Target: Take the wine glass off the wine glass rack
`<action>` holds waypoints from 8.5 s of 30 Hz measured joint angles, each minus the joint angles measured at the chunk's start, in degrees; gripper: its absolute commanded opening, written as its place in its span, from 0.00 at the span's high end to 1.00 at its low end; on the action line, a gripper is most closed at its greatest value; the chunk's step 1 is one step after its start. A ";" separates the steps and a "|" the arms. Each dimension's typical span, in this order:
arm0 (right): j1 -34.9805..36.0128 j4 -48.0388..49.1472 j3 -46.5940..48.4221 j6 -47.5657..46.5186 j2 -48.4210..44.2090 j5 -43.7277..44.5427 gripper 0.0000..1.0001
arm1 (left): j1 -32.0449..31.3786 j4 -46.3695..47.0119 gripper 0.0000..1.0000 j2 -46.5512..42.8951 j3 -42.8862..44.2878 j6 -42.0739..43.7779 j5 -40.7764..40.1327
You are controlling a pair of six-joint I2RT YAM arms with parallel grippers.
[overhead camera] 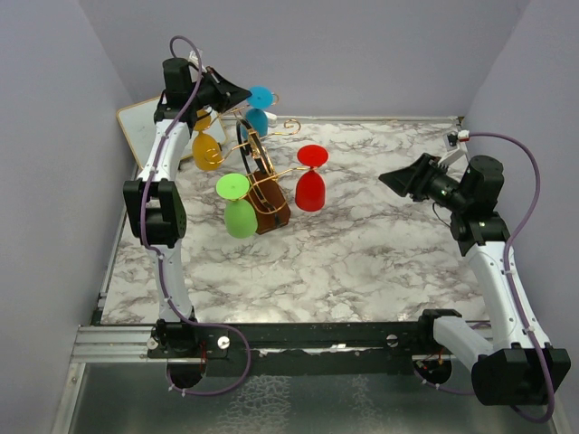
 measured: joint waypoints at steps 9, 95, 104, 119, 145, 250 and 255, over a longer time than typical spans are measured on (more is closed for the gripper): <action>0.00 0.68 -0.44 0.13 0.35 -0.76 0.50 | 0.35 -0.83 1.00 0.22 8.35 1.29 -2.21; 32.72 52.83 15.93 26.36 15.87 -42.36 0.46 | -8.83 95.47 1.00 -85.02 -70.10 -44.81 26.82; 38.21 57.33 18.14 28.28 17.57 -41.59 0.49 | -8.83 95.47 1.00 -85.02 -70.16 -44.81 26.82; 40.92 61.57 18.12 30.86 18.64 -41.62 0.99 | -9.09 95.49 1.00 -85.13 -70.18 -44.83 26.75; 41.92 12.46 30.67 -2.80 14.56 -31.17 0.99 | -9.07 23.19 0.21 -96.87 -56.65 20.15 18.10; 18.84 -31.45 35.63 -18.08 12.66 16.85 0.52 | 19.63 5.60 0.35 -38.16 -49.44 8.26 -15.28; 18.86 -29.73 33.57 -18.03 12.59 14.21 0.53 | 19.43 15.82 0.36 -33.48 -51.25 1.29 -8.66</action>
